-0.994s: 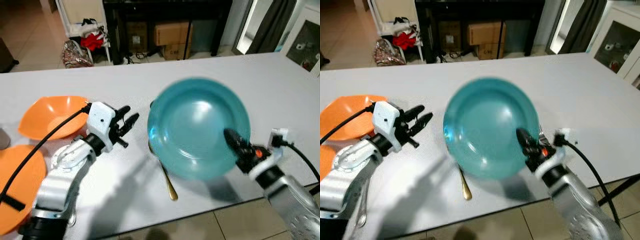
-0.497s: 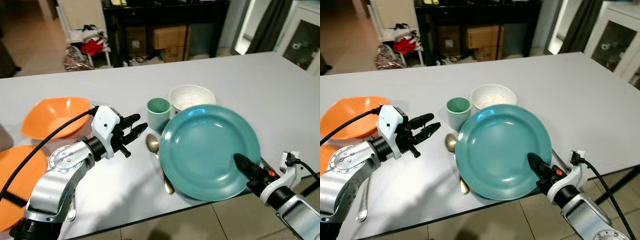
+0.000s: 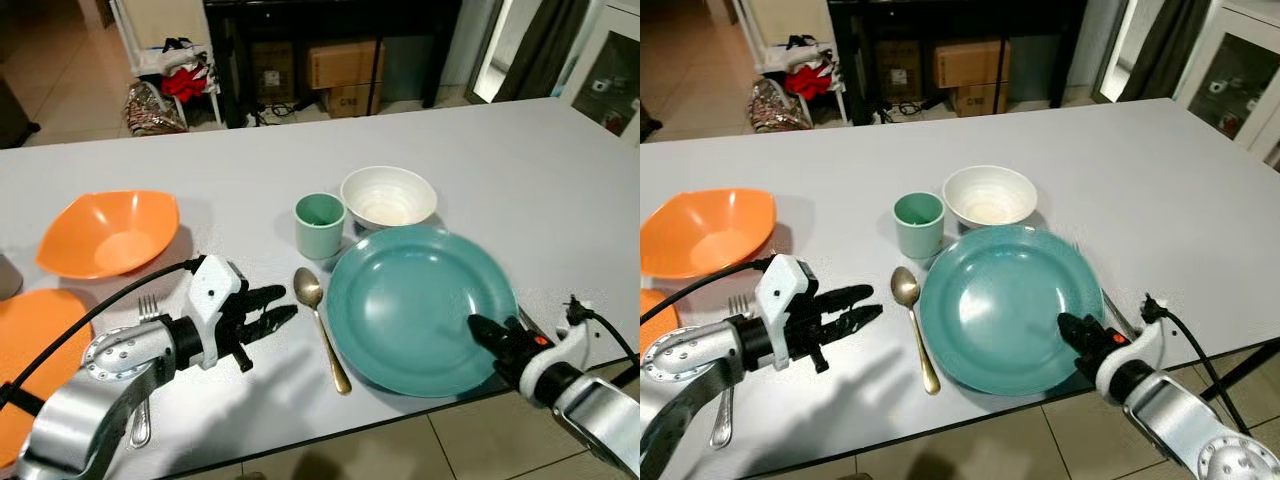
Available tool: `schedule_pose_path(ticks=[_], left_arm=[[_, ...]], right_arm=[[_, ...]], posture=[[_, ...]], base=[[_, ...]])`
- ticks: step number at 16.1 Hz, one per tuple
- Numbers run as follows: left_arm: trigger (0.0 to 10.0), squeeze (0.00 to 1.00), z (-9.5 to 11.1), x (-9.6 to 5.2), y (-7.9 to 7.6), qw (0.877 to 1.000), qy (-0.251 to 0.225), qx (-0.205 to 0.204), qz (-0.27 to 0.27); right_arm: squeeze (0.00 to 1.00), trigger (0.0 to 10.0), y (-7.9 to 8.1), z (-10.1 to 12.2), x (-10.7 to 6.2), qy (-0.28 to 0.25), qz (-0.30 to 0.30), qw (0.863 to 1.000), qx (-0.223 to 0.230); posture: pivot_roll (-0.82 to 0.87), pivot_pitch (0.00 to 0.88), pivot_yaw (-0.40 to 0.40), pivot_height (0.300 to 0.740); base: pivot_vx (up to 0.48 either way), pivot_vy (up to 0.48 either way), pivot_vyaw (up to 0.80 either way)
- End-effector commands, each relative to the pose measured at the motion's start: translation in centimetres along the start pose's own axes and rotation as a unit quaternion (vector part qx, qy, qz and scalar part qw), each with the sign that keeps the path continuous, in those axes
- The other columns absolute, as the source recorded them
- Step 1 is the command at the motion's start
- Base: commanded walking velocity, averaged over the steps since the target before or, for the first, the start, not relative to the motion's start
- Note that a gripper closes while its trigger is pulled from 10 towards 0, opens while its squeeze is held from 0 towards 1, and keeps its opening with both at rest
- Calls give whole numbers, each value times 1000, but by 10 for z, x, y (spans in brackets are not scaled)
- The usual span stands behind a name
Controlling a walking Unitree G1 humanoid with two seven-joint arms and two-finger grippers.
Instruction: Setting the table
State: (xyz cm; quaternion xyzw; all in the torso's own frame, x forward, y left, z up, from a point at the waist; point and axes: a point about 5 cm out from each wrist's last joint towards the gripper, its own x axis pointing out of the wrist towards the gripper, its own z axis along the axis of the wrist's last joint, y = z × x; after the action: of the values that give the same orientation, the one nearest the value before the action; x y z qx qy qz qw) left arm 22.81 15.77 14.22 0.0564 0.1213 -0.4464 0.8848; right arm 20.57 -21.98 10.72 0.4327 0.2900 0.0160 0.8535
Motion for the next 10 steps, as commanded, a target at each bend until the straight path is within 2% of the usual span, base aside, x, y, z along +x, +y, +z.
schedule_pose_path(ticks=[1, 4, 7, 9, 10], left_arm=[[10000, 0, 6, -2, -6, 1000, -4, 1, -21], [10000, 0, 10, -1, -17, 998, 3, -6, -63], [10000, 0, 11, 1, -12, 999, 6, -4, -52], [10000, 0, 12, 0, -12, 999, 10, -3, -51], [10000, 0, 12, 0, -11, 999, 12, -2, -51]], right_arm=[[0, 10000, -1, 5, -1, -5, -1, 1000, 15], [0, 10000, -10, 10, 1, -11, -29, 999, 38], [0, 10000, -15, 10, 5, -9, -34, 997, 69], [16, 10000, -16, 10, 7, -5, -32, 997, 74], [451, 10000, -16, 10, 9, -2, -33, 997, 75]], posture=[[-47, 0, -18, 740], [-47, 0, -16, 740], [-47, 0, -9, 740], [-46, 0, -9, 740], [-44, 0, -8, 740]], base=[[0, 0, 0], [0, 0, 0], [0, 0, 0], [0, 0, 0], [0, 0, 0]])
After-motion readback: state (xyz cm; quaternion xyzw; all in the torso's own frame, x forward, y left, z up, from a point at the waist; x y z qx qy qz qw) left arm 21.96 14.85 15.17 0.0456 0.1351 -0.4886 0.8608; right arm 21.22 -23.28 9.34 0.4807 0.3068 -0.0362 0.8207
